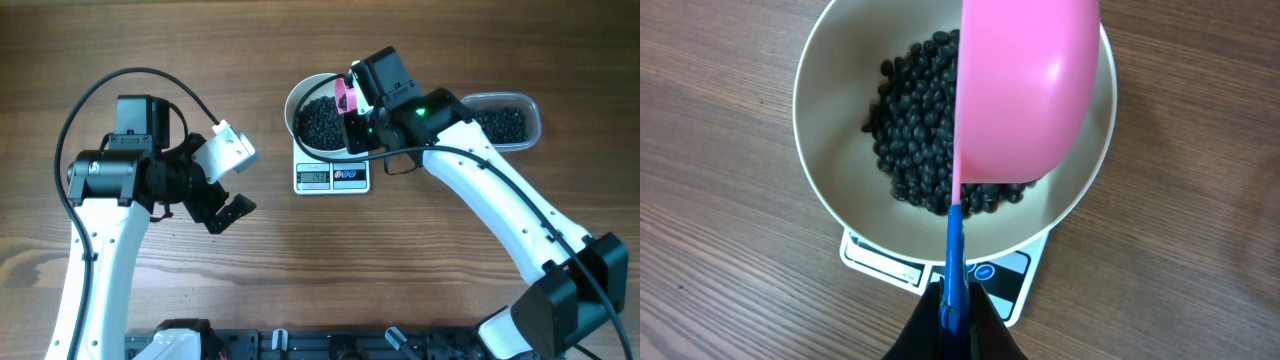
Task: Scoop item into bowl and weigh 150g on scale
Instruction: 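Tip the scoop over the white bowl to add beans gradually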
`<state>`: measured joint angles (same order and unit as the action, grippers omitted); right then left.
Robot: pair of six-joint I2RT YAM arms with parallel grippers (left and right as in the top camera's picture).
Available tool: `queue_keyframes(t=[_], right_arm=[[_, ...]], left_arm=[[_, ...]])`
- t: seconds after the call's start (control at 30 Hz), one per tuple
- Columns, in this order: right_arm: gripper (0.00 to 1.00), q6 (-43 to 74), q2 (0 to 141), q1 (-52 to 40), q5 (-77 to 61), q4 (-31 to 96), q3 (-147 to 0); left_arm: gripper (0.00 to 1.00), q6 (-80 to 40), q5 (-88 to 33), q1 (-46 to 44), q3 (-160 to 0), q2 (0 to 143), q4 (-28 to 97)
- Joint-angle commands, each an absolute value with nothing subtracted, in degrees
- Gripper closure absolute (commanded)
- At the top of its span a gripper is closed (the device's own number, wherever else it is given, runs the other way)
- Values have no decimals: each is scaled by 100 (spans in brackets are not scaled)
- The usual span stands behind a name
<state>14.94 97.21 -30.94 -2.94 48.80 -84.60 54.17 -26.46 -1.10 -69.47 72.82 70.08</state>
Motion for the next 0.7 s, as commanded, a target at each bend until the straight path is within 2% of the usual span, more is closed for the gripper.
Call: queue_keyframes(t=[0.0,0.27,0.37,0.43,0.53,0.67], right_arm=[[96,1540,9793,-3068,-344,4866,-8593],[95,1669,9795,-3076,-357,4737,-8608],[96,1291,9887,-3170,73,5140,-8619],[95,1529,9878,-3168,-10,4849,-8770],[96,1225,10003,-3221,362,5098,-8790],[95,941,10106,-3284,126,5253,-8849]], left_arm=[[0,5529,-2740,-73,-6921,7266,7004],[0,5529,-2740,-73,-6921,7266,7004],[0,5529,-2740,-73,-6921,7266,7004],[0,5529,-2740,-73,-6921,7269,7004],[0,5529,-2740,-73,-6921,7269,7004],[0,5529,-2740,-73,-6921,7269,7004]])
